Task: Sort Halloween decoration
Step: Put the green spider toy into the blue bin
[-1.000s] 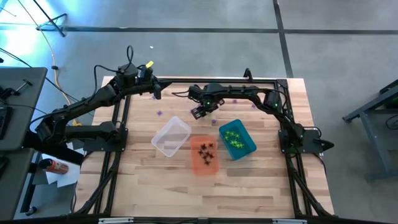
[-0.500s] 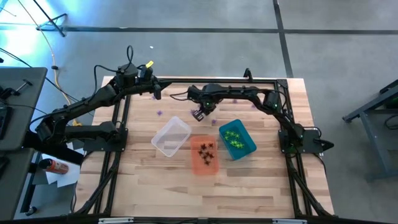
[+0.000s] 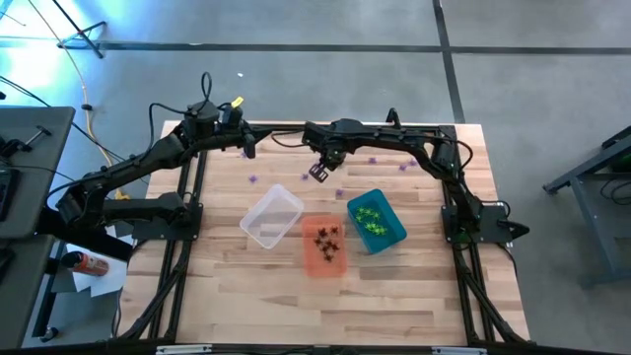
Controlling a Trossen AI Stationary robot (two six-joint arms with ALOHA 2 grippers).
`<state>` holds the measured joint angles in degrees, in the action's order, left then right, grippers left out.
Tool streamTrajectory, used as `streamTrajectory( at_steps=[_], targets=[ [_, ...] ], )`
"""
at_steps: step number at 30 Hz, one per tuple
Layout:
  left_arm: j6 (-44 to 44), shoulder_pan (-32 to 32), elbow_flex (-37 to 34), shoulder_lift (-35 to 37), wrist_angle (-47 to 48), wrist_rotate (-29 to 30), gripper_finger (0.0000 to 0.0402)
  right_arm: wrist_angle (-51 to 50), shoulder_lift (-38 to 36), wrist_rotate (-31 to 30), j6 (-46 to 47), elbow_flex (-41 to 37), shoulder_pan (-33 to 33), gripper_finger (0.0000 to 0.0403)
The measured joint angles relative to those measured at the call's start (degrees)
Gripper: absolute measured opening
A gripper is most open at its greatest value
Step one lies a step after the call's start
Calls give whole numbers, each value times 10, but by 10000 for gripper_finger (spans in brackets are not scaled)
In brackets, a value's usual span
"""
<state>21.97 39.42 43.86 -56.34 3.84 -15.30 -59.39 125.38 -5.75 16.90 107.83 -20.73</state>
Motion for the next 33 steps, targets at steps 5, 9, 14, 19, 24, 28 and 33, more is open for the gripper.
streamTrajectory(
  at_steps=[5,9,14,19,24,28,33],
  targets=[
    [9,0,0,-4,25,5,0,-8,-2,17,-22,0,0,0],
    [11,0,0,-4,32,3,0,8,-38,45,-53,-38,-3,0],
    [-6,0,0,-3,33,4,0,158,-150,104,17,-213,-19,0],
    [-21,0,0,-3,31,14,0,265,-172,162,156,-255,-23,0],
    [-11,2,0,-3,30,7,0,222,-83,160,193,-148,-16,0],
    [-11,4,0,-1,33,2,0,161,-21,136,196,-65,-7,0],
    [-12,4,0,1,46,-27,0,94,32,74,160,-10,-3,21]
  ],
)
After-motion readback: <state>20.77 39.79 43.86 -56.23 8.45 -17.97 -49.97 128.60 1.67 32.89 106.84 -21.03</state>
